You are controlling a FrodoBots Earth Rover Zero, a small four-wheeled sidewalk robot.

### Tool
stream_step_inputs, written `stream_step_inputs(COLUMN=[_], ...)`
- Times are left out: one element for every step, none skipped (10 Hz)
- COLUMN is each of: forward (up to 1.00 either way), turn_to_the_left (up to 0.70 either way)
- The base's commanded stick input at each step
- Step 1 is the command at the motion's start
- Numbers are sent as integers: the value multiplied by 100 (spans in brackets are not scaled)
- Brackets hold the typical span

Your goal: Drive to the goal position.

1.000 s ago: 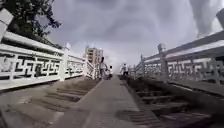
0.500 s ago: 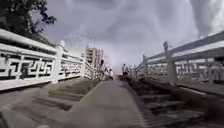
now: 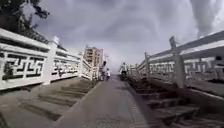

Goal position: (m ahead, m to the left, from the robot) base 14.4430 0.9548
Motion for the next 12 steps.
stream_step_inputs(forward=[70,70,70,70,64,45,45,70,70,70,70,70], turn_to_the_left=[0,0,0,0,0,0,0,0,-7,-13,-5,0])
